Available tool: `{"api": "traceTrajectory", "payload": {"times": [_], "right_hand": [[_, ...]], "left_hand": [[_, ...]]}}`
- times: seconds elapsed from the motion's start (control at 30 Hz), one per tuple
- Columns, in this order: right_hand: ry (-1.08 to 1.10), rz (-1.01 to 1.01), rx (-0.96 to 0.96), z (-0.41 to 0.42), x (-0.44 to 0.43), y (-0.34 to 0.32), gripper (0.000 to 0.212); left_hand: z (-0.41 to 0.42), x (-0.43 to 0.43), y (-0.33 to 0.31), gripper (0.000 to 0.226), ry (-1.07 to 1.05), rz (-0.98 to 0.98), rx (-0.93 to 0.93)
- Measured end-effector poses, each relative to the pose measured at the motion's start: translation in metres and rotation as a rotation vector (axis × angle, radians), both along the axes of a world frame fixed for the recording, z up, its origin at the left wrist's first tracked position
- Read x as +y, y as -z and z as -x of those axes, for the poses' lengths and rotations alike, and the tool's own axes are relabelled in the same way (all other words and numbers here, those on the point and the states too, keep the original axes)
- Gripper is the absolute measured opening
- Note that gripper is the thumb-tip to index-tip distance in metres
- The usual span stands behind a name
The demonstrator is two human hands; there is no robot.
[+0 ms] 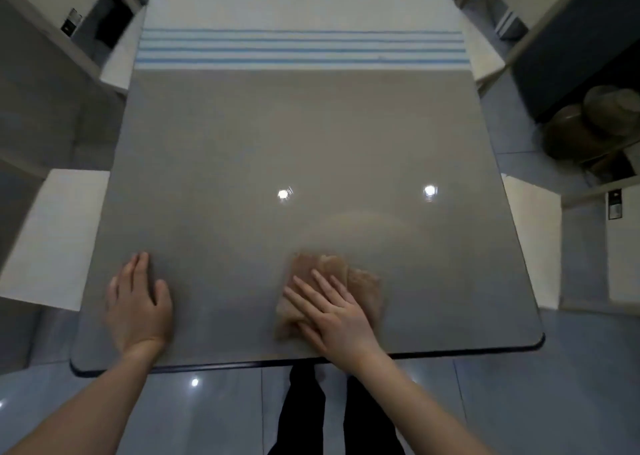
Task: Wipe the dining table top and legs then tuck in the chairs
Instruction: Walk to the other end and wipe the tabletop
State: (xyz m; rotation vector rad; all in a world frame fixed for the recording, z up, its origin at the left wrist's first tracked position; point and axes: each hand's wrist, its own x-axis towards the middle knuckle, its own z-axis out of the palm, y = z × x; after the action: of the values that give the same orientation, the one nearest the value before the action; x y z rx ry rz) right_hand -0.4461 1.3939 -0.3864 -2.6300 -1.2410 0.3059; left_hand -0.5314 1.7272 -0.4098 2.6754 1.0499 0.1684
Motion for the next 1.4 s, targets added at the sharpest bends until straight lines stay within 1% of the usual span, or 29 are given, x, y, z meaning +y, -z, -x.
{"api": "traceTrajectory", "payload": {"times": [0.03,0.07,0.1,0.17,0.23,0.27,0.33,0.37,0.4,0.43,0.53,0.6,0.7,0.77,0.9,0.97,1.03,1.07,1.13,1.2,1.27,1.3,1.37,1.4], "right_hand": [[-0.08,0.007,-0.009,0.0,-0.02,0.001,0.058],[-0.095,0.011,-0.014,-0.005,-0.043,0.002,0.058],[-0.05,0.016,0.005,-0.014,-0.067,0.002,0.057],[0.171,0.014,0.033,-0.043,-0.115,-0.001,0.054],[0.477,0.007,0.034,-0.079,-0.155,-0.005,0.053],[0.642,0.009,0.03,-0.096,-0.166,-0.005,0.056],[0.944,0.032,0.009,-0.121,-0.163,-0.005,0.065],[1.036,0.044,0.0,-0.129,-0.148,-0.004,0.068],[1.074,0.051,-0.004,-0.132,-0.125,-0.002,0.07],[1.047,0.048,-0.002,-0.131,-0.098,-0.001,0.071],[0.764,0.023,0.012,-0.1,-0.009,0.003,0.065],[0.622,-0.017,0.026,-0.068,0.043,0.004,0.061],[0.428,-0.053,0.024,-0.016,0.092,0.003,0.057],[0.32,-0.063,0.038,0.008,0.099,0.004,0.055],[0.149,-0.102,-0.017,0.027,0.073,0.009,0.046],[0.129,-0.112,-0.002,0.034,0.055,0.008,0.043],[0.182,-0.122,0.053,0.042,0.036,0.003,0.042],[0.239,-0.129,0.082,0.047,0.026,-0.001,0.042],[0.377,-0.17,0.204,0.055,0.005,-0.015,0.042],[0.544,-0.284,0.372,0.059,-0.013,-0.026,0.035],[0.743,-0.37,0.527,0.058,-0.022,-0.046,0.024],[0.833,-0.432,0.575,0.055,-0.023,-0.058,0.023],[1.04,-0.632,0.721,0.049,-0.024,-0.089,0.023],[1.124,-0.709,0.77,0.045,-0.026,-0.104,0.024]], "left_hand": [[0.0,0.001,0.0,0.059,0.006,0.001,0.002],[0.0,0.001,0.001,0.059,0.003,-0.003,0.002],[0.0,0.001,0.0,0.059,-0.004,-0.012,-0.001],[0.0,-0.003,-0.003,0.058,-0.034,-0.018,-0.012],[-0.001,-0.007,-0.005,0.058,-0.051,-0.009,-0.019],[-0.001,-0.007,-0.005,0.058,-0.047,-0.003,-0.018],[0.0,-0.004,-0.002,0.058,-0.029,0.004,-0.005],[0.0,-0.003,-0.001,0.058,-0.032,0.002,0.0],[0.0,-0.002,0.0,0.058,-0.034,0.002,0.004],[0.0,-0.003,-0.001,0.058,-0.035,0.006,0.003],[-0.001,-0.008,-0.007,0.056,-0.049,-0.006,-0.015],[-0.001,-0.01,-0.01,0.055,-0.062,-0.007,-0.016],[-0.002,-0.012,-0.012,0.055,-0.063,-0.003,-0.008],[-0.002,-0.012,-0.012,0.055,-0.062,0.0,-0.015],[0.0,-0.011,-0.011,0.055,-0.057,0.022,-0.013],[0.002,-0.01,-0.01,0.055,-0.039,0.039,-0.002],[0.004,-0.009,-0.012,0.055,-0.022,0.069,0.018],[0.006,-0.005,-0.014,0.054,0.003,0.086,0.044],[0.009,0.006,-0.021,0.053,0.097,0.139,0.107],[0.011,0.017,-0.034,0.054,0.184,0.196,0.146],[0.015,0.018,-0.05,0.046,0.167,0.251,0.172],[0.017,0.016,-0.058,0.039,0.15,0.286,0.171],[0.021,0.004,-0.079,0.029,0.148,0.423,0.102],[0.025,-0.005,-0.09,0.026,0.156,0.51,0.024]]}}
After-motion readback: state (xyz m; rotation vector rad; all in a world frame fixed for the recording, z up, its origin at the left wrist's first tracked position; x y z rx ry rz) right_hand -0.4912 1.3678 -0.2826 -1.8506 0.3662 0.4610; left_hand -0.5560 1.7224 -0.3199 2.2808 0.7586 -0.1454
